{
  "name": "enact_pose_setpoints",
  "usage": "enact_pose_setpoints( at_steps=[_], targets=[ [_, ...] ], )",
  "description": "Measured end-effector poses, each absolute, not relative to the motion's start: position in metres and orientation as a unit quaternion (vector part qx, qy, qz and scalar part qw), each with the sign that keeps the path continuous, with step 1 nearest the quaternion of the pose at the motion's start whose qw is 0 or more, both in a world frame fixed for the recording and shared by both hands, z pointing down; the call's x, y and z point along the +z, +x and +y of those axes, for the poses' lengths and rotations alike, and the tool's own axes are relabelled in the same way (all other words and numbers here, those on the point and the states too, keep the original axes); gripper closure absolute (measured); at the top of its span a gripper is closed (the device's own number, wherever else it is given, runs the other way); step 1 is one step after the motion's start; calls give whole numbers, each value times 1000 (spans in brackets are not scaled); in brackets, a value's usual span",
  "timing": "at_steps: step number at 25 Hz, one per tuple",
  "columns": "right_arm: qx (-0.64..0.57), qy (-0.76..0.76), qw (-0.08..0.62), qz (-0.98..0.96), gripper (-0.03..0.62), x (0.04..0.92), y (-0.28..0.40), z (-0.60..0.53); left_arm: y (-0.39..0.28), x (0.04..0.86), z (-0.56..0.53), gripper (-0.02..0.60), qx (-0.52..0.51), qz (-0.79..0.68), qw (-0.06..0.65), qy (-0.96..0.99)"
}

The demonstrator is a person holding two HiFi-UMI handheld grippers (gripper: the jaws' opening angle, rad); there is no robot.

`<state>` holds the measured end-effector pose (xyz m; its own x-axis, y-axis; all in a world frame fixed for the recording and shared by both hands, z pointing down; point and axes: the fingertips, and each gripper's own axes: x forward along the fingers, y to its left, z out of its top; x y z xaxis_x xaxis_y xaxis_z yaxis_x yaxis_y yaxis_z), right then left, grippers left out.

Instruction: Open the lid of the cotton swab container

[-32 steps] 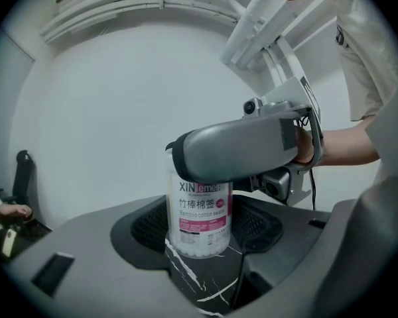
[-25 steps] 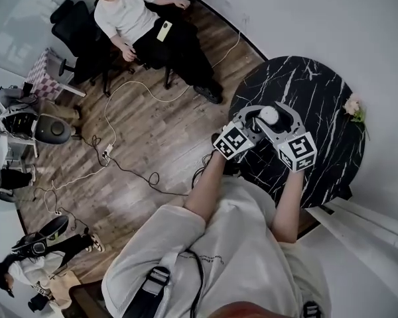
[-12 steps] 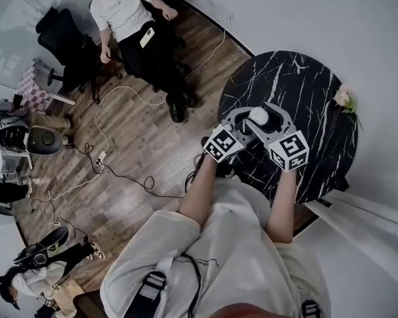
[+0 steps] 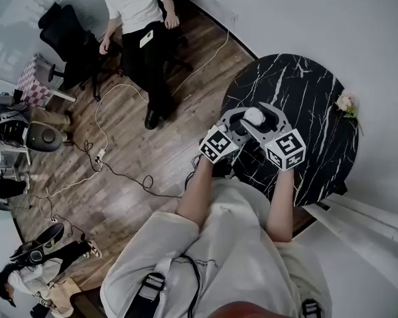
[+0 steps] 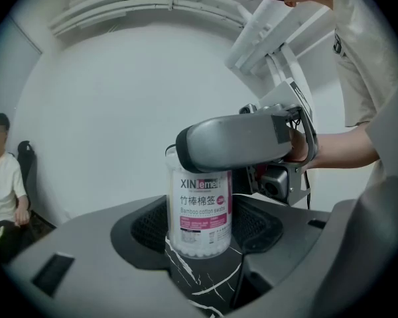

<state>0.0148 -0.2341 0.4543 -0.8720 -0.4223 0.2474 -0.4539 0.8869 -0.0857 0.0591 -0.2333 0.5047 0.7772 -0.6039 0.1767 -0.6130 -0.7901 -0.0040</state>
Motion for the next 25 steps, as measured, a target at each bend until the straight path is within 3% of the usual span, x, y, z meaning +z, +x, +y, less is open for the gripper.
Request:
enact_pose_setpoints(
  at_steps=[14,25],
  targets=[
    [87,234,136,-959,299,452,2,-253,48,502,-251,313,83,-306,29,948],
    [129,210,116,-962,299,454,-4,-245,44,511,-243,316,79,-312,30,946]
  ],
)
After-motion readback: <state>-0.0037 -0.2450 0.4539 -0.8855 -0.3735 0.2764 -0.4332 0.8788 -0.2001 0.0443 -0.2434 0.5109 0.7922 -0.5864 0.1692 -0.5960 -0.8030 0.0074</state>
